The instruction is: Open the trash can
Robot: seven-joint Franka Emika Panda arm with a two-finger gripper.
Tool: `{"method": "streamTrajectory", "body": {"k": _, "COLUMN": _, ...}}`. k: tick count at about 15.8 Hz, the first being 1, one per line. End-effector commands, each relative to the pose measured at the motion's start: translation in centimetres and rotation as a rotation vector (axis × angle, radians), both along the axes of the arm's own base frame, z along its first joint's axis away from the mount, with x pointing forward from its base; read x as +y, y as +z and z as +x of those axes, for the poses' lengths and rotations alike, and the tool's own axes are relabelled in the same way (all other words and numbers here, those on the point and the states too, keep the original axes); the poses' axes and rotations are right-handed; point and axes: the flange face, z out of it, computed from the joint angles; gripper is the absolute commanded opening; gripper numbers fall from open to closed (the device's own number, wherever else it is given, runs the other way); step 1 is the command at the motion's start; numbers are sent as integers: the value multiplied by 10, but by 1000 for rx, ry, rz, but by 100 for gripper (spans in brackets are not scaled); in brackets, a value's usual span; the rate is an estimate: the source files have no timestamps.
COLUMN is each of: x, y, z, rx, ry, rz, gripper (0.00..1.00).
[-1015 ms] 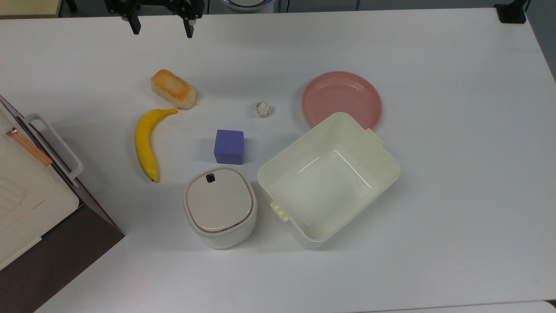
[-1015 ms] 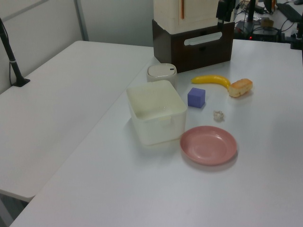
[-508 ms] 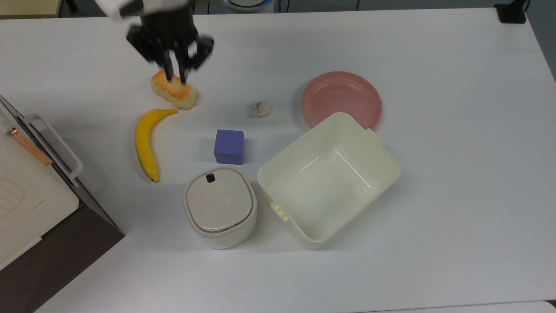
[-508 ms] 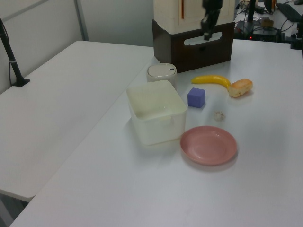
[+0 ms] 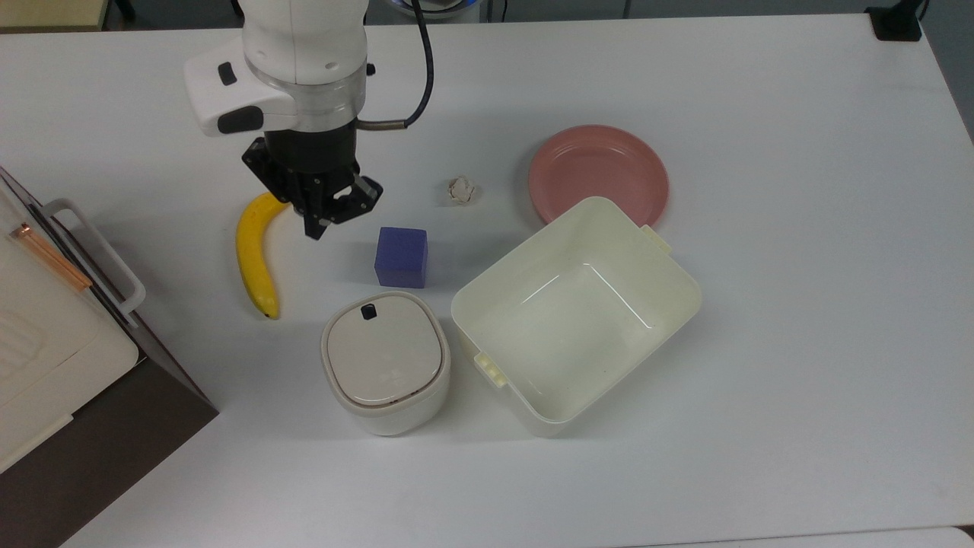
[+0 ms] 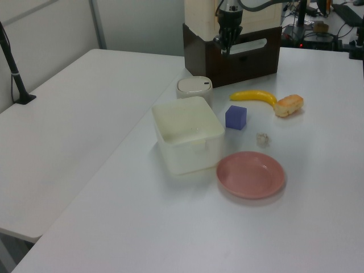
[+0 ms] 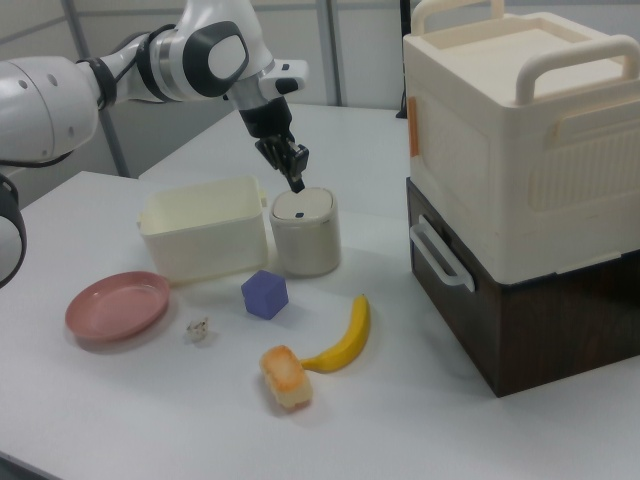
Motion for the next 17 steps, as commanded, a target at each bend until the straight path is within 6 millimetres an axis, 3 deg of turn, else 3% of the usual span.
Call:
{"method": "streamTrajectory", "body": {"k": 1, "x": 8, "y": -10, "z": 14, "rx": -65, "ry": -88, "rz": -46, "gripper": 0}}
{"method": "streamTrajectory", "body": {"k": 8, "x": 41, "y": -54, "z": 35, "rx": -106, "ry": -138, "rz": -107, "gripper": 0}}
{"method": "streamTrajectory", "body": {"k": 11, "x": 45, "y": -62, "z": 46, "rx": -125, "ry": -164, "rz": -122, "gripper": 0}}
{"method": "streamTrajectory", "body": {"k": 17, "x": 56, "y": -70, "z": 47, "rx": -116, "ry": -141, "rz": -146, "gripper": 0}}
